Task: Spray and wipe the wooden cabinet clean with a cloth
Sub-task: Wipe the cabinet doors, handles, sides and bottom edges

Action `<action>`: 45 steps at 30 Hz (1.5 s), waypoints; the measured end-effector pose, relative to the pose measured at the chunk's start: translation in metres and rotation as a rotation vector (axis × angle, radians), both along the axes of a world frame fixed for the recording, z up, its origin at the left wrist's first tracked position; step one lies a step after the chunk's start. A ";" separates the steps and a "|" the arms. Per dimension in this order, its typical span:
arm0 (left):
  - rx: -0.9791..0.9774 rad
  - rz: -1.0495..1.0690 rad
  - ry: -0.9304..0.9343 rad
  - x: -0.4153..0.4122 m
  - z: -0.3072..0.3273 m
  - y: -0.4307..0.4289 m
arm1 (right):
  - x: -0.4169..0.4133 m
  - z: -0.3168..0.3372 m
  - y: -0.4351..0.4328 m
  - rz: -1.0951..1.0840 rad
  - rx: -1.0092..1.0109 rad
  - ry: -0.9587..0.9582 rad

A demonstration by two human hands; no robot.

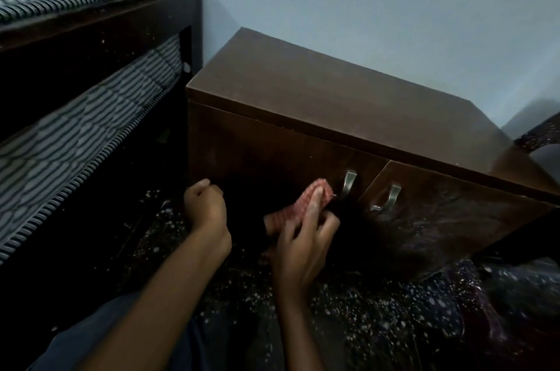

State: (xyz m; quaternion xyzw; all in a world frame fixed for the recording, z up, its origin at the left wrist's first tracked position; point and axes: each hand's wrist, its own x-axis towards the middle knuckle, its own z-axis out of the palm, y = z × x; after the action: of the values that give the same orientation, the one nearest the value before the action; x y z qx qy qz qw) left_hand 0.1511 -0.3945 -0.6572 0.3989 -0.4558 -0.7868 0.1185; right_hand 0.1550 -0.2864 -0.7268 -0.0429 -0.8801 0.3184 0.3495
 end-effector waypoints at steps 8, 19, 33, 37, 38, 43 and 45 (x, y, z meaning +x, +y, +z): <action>-0.017 0.015 0.009 0.007 -0.004 -0.024 | -0.041 0.023 -0.027 -0.072 -0.076 0.040; -0.141 0.341 0.016 0.009 0.001 -0.024 | -0.047 0.007 -0.107 0.450 0.587 0.110; -0.015 0.136 -0.005 0.013 -0.013 0.059 | -0.054 -0.096 0.088 0.602 1.133 -0.181; -0.005 0.042 0.017 0.016 -0.015 0.084 | -0.030 -0.055 0.101 0.366 0.773 -0.168; -0.015 0.026 0.023 0.016 -0.015 0.090 | -0.022 -0.039 0.097 0.314 0.708 -0.120; -0.142 -0.018 0.091 0.023 -0.015 0.113 | -0.017 0.006 0.089 0.036 0.538 0.268; -0.177 -0.038 0.116 0.024 -0.016 0.116 | -0.026 0.022 0.087 -0.032 0.419 0.262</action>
State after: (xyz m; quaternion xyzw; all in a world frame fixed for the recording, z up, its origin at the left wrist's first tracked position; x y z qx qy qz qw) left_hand 0.1755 -0.2782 -0.6730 0.3321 -0.5235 -0.7673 0.1644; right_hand 0.1291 -0.1994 -0.7052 0.0584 -0.8733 0.1260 0.4670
